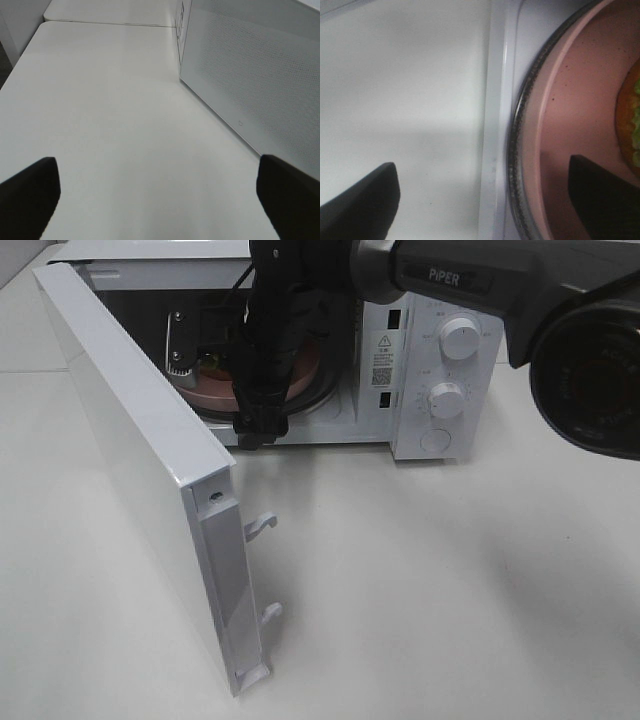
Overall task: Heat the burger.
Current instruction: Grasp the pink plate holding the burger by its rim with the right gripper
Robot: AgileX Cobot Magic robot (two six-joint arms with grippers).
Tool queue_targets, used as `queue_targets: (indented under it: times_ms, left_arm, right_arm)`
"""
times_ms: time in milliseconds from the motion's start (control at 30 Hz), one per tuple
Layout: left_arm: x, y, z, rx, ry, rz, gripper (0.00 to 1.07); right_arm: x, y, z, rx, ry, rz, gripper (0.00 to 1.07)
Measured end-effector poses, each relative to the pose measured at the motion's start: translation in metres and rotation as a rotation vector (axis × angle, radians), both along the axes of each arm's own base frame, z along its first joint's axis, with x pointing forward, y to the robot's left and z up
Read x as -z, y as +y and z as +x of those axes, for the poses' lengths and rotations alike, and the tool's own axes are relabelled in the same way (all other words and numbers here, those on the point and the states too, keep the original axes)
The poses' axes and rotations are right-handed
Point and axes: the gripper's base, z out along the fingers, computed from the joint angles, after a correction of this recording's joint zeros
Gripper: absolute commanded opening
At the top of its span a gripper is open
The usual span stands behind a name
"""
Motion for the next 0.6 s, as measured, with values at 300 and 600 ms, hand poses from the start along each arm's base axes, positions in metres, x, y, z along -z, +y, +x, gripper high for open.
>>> queue_targets:
  times_ms: [300, 600]
  left_arm:
    - [0.000, 0.000, 0.000, 0.000, 0.000, 0.000, 1.00]
    - [0.000, 0.000, 0.000, 0.000, 0.000, 0.000, 1.00]
  right_arm:
    - [-0.004, -0.002, 0.006, 0.029, -0.034, 0.024, 0.88]
    - [-0.003, -0.008, 0.012, 0.044, -0.047, 0.032, 0.85]
